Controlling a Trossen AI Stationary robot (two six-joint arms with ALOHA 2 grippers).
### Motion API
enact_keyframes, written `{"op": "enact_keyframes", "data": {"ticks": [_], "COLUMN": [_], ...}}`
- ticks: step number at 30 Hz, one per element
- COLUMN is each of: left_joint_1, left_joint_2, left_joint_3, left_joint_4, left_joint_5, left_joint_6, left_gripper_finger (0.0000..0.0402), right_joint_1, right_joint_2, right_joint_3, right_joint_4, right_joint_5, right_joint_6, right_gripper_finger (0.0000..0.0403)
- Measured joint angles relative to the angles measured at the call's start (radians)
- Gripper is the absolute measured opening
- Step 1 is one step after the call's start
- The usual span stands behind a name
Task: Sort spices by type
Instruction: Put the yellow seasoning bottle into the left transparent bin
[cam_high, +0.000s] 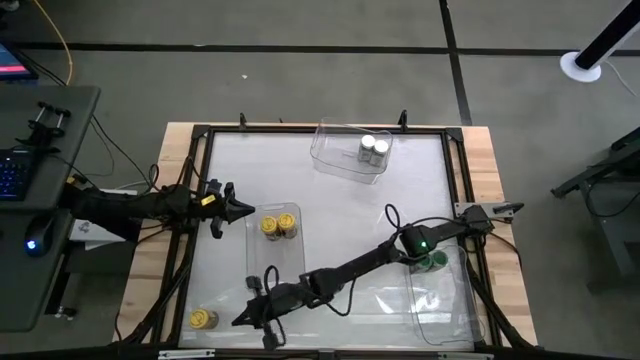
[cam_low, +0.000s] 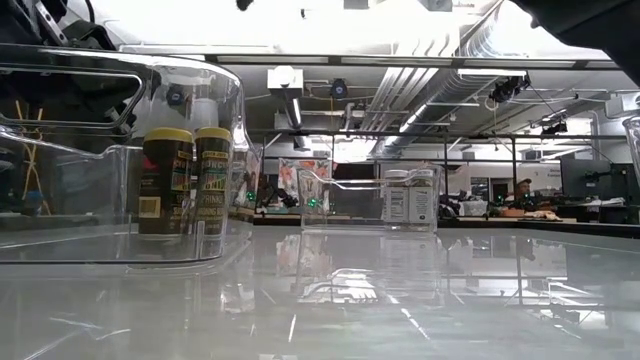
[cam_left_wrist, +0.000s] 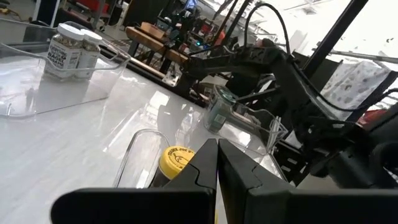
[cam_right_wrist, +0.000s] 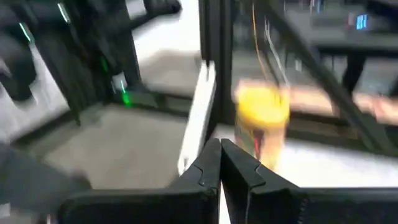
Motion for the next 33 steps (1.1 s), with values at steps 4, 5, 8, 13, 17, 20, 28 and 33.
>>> {"op": "enact_keyframes", "data": {"ticks": [4, 5, 8, 13, 17, 20, 28, 33], "left_joint_1": [0.0, 0.0, 0.0, 0.0, 0.0, 0.0, 0.0, 0.0], "left_joint_2": [0.0, 0.0, 0.0, 0.0, 0.0, 0.0, 0.0, 0.0], "left_joint_3": [0.0, 0.0, 0.0, 0.0, 0.0, 0.0, 0.0, 0.0], "left_joint_4": [0.0, 0.0, 0.0, 0.0, 0.001, 0.0, 0.001, 0.0], "left_joint_5": [0.0, 0.0, 0.0, 0.0, 0.0, 0.0, 0.0, 0.0], "left_joint_6": [0.0, 0.0, 0.0, 0.0, 0.0, 0.0, 0.0, 0.0], "left_gripper_finger": [0.0001, 0.0001, 0.0001, 0.0001, 0.0001, 0.0001, 0.0001, 0.0001], "right_joint_1": [-0.029, -0.037, -0.057, -0.079, -0.097, -0.099, -0.098, -0.101], "right_joint_2": [-0.07, -0.102, -0.198, -0.283, -0.309, -0.314, -0.493, -0.816], "right_joint_3": [0.0, 0.0, 0.002, 0.001, -0.001, -0.026, -0.423, -0.849], "right_joint_4": [-0.238, -0.291, -0.438, -0.841, -1.154, -1.309, -1.307, -1.043], "right_joint_5": [0.054, 0.069, 0.121, 0.254, 0.345, 0.365, 0.372, 0.406], "right_joint_6": [-0.056, -0.078, -0.14, -0.167, -0.092, -0.024, 0.107, 0.299], "right_gripper_finger": [0.0, 0.0, 0.0, 0.0, 0.0, 0.0, 0.0, 0.0]}}
